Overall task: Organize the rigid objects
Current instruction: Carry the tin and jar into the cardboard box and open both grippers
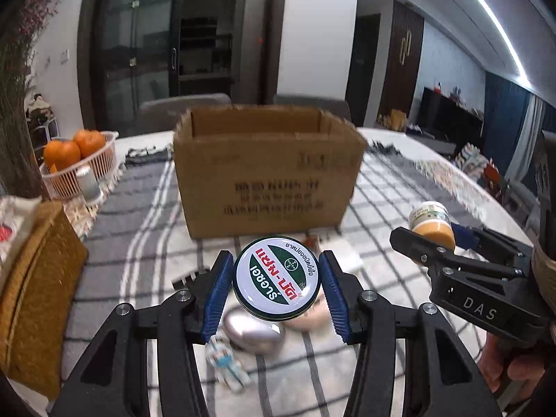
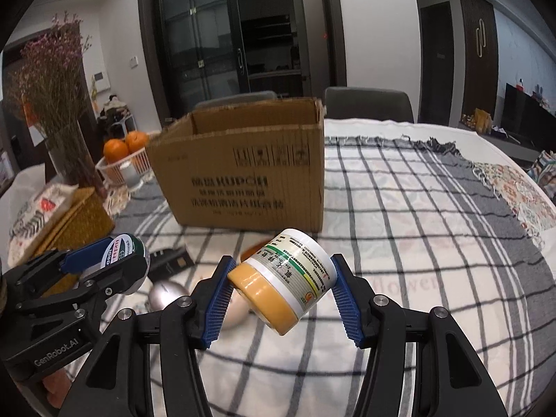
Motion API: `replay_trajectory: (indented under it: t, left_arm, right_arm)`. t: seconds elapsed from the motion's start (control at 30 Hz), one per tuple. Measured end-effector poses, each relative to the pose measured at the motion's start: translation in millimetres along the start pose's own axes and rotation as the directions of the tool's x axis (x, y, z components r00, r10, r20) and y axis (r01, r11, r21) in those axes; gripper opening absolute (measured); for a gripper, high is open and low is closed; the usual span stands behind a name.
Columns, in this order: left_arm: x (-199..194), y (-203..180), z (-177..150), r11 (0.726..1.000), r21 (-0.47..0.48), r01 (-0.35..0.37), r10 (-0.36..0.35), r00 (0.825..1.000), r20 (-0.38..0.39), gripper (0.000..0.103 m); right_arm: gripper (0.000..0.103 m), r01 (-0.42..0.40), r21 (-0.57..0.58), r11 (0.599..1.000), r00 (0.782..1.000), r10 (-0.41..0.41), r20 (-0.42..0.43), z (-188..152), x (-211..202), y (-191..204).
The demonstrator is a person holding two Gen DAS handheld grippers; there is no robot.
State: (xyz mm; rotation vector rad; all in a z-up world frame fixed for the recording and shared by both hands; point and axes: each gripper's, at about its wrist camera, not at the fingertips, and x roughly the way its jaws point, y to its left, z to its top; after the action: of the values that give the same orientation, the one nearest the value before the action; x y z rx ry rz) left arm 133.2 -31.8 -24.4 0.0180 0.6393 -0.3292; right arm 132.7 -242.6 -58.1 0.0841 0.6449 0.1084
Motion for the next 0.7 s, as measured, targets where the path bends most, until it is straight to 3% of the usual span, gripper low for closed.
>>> replay_trajectory:
  t: [0.4, 0.7]
  left_arm:
    - [-4, 17, 78, 1.000, 0.029, -0.011, 0.007, 0.992, 0.127, 0.050]
    - [14, 29, 122, 1.000, 0.020, -0.001, -0.001, 0.995, 0.099, 0.050]
  right_arm:
    - [0.056, -0.018, 0.048, 0.999, 0.992, 0.012, 0.126, 74, 4, 4]
    - [0.056, -0.037, 0.033, 0.999, 0.990, 0.033, 0.135, 123, 21, 10]
